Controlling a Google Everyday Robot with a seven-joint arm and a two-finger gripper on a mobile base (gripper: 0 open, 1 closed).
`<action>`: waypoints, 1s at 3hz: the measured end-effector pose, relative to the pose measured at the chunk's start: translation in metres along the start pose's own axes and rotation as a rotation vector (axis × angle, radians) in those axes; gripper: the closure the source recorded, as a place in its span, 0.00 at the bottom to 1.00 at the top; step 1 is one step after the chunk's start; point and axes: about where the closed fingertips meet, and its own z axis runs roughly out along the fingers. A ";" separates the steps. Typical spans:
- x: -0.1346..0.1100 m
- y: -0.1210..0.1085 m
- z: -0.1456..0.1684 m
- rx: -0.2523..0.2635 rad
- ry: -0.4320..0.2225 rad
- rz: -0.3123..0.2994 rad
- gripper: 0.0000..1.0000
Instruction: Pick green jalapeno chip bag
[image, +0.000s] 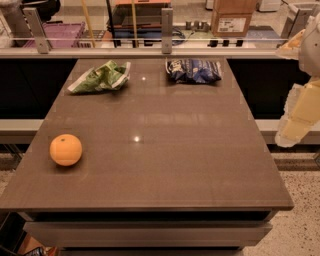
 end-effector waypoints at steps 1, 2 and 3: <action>0.000 0.000 0.000 0.000 0.000 0.000 0.00; -0.002 0.000 -0.001 0.019 -0.003 -0.007 0.00; -0.007 -0.001 -0.002 0.081 -0.027 -0.039 0.00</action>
Offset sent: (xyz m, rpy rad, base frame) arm 0.0010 0.0012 -0.0004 -0.0078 -0.0303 0.0074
